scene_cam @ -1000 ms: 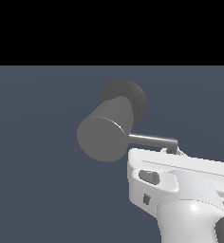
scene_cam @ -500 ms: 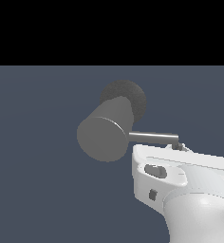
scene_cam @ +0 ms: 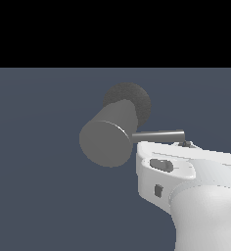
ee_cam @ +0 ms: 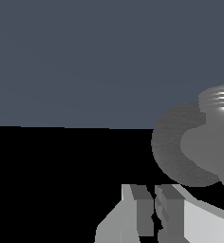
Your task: Turn on the faucet by rotating a designated handle.
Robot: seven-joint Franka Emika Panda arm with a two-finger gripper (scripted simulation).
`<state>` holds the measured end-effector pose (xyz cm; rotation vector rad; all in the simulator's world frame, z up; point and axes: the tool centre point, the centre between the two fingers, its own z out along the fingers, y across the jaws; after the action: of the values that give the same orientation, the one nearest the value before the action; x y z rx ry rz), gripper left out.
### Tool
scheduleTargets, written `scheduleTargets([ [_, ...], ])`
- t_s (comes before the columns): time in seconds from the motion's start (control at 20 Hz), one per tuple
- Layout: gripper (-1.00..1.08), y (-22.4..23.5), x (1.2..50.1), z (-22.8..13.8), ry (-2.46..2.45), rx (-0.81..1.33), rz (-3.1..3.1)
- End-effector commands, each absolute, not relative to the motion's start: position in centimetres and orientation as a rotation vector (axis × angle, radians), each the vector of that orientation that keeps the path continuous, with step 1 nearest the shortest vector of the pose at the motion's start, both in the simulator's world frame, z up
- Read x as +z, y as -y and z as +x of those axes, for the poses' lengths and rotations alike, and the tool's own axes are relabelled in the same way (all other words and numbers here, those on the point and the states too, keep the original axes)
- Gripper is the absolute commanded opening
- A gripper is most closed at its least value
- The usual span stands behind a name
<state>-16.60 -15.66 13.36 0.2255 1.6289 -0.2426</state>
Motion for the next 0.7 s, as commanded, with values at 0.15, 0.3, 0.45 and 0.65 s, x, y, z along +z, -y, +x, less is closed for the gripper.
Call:
scheduleTargets([
  [0.15, -1.00, 13.4, 17.2, -15.8, -1.577, -0.210, 0.201],
  [0.3, -1.00, 13.0, 18.2, -15.7, -1.573, -0.208, 0.200],
  [0.45, -1.00, 12.7, 19.1, -15.6, -1.568, -0.205, 0.199],
  [0.65, -1.00, 12.3, 20.1, -15.6, -1.564, -0.202, 0.197],
])
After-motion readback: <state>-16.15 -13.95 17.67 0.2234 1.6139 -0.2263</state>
